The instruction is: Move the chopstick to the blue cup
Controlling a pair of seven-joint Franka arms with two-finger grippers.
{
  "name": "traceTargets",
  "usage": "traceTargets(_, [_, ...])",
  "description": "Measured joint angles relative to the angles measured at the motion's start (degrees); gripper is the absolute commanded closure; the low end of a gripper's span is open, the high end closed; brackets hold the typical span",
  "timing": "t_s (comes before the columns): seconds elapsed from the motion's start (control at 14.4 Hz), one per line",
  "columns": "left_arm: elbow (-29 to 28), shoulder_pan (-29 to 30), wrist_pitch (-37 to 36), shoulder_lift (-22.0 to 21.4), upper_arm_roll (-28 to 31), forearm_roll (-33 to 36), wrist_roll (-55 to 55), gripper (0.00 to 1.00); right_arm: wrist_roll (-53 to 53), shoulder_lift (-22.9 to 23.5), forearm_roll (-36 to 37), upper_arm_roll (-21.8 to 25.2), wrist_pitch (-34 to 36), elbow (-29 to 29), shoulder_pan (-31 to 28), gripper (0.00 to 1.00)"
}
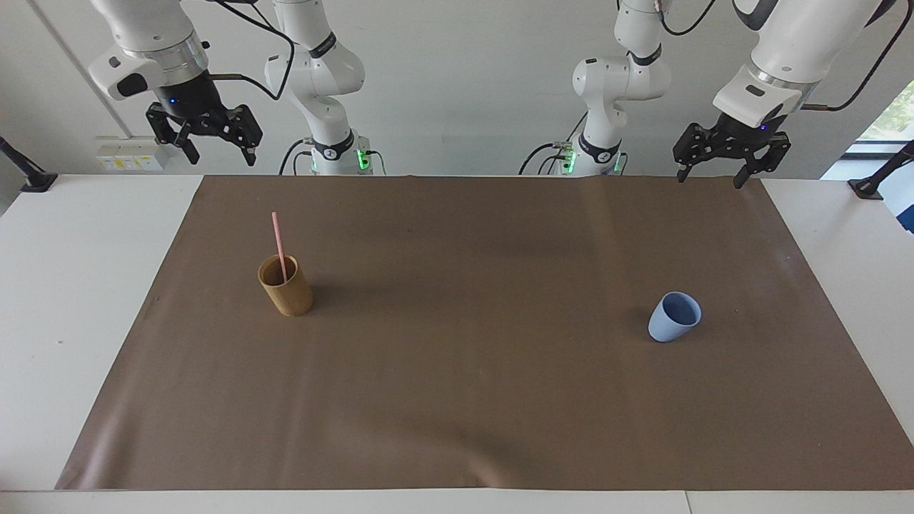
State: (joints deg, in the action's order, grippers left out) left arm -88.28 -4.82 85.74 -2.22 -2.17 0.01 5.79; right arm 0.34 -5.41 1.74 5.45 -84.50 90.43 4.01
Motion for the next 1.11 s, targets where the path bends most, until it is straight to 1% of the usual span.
traceTargets(0.69, [0.00,-0.08,0.29,0.00,-0.21,-0.11,0.00,0.00,0.00,-0.01,0.00,-0.14,0.00,0.08,0.05,0.00])
traceTargets(1.11, [0.01,0.61,4.73,0.40,0.40,-1.52,1.21,0.00,0.00,-0.02,0.00,-0.14,0.00,0.23,0.03,0.00])
